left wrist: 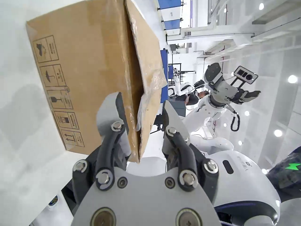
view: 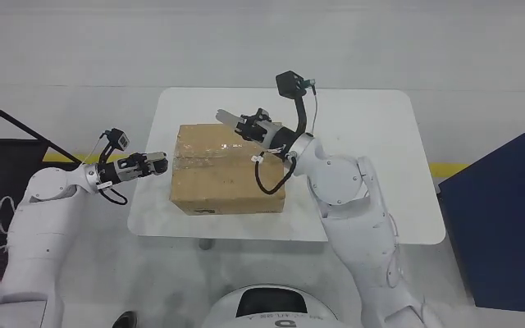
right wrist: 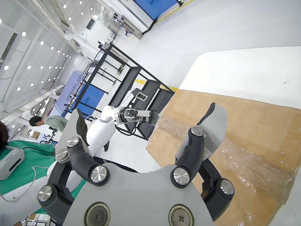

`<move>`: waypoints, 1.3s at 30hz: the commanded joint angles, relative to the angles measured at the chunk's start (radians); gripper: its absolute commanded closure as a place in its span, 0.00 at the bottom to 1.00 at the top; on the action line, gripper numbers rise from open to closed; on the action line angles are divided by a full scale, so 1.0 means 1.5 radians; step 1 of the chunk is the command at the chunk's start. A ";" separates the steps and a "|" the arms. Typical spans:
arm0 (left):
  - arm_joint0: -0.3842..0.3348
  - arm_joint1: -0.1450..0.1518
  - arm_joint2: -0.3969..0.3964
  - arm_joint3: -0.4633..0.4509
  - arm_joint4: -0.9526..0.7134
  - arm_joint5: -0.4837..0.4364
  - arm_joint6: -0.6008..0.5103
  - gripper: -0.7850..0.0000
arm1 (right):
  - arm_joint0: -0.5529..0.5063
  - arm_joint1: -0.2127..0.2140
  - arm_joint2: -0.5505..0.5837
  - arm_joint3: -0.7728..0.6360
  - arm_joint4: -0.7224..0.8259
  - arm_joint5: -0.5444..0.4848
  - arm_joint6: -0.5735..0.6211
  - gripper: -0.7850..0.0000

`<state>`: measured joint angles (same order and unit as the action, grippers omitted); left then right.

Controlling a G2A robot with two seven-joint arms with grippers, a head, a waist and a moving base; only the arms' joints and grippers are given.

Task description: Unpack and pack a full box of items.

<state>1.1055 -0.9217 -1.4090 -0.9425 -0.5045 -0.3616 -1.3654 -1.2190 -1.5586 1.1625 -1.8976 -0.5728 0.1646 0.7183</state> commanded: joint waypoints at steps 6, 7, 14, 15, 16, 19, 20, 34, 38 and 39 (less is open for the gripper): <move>-0.018 -0.005 0.024 0.012 0.012 -0.003 0.005 0.91 | 0.000 0.000 0.000 0.000 0.000 0.000 0.000 0.00; -0.019 -0.006 0.025 0.013 0.008 -0.004 0.002 1.00 | 0.000 0.000 0.000 0.000 0.000 0.000 0.000 0.00; -0.023 -0.003 0.008 0.016 -0.005 -0.034 0.011 1.00 | 0.000 0.000 0.000 0.000 0.000 0.000 0.000 0.00; -0.022 -0.001 0.004 0.012 0.001 -0.038 0.017 1.00 | 0.000 0.000 0.000 0.000 0.000 0.000 0.000 0.00; -0.020 0.000 0.001 0.008 0.006 -0.039 0.025 1.00 | 0.000 0.000 0.000 0.000 0.000 0.000 0.000 0.00; -0.013 0.003 -0.006 -0.003 0.023 -0.032 0.044 1.00 | 0.000 0.000 0.000 0.000 0.000 0.000 0.000 0.00; -0.012 0.004 -0.006 -0.006 0.028 -0.026 0.048 1.00 | 0.000 0.000 0.000 0.000 0.000 0.000 0.000 0.00; -0.007 0.004 0.010 -0.001 0.058 0.001 0.074 1.00 | 0.000 0.000 0.000 0.000 0.000 0.000 0.000 0.00; -0.006 0.006 0.005 0.007 0.057 0.000 0.070 1.00 | 0.000 0.000 0.000 0.000 0.000 0.000 0.000 0.00; -0.006 0.006 0.004 0.009 0.056 0.000 0.069 1.00 | 0.000 0.000 0.000 0.000 0.000 0.000 0.000 0.00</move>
<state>1.0969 -0.9128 -1.4017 -0.9313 -0.4196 -0.3609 -1.2605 -1.2190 -1.5586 1.1625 -1.8976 -0.5728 0.1646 0.7183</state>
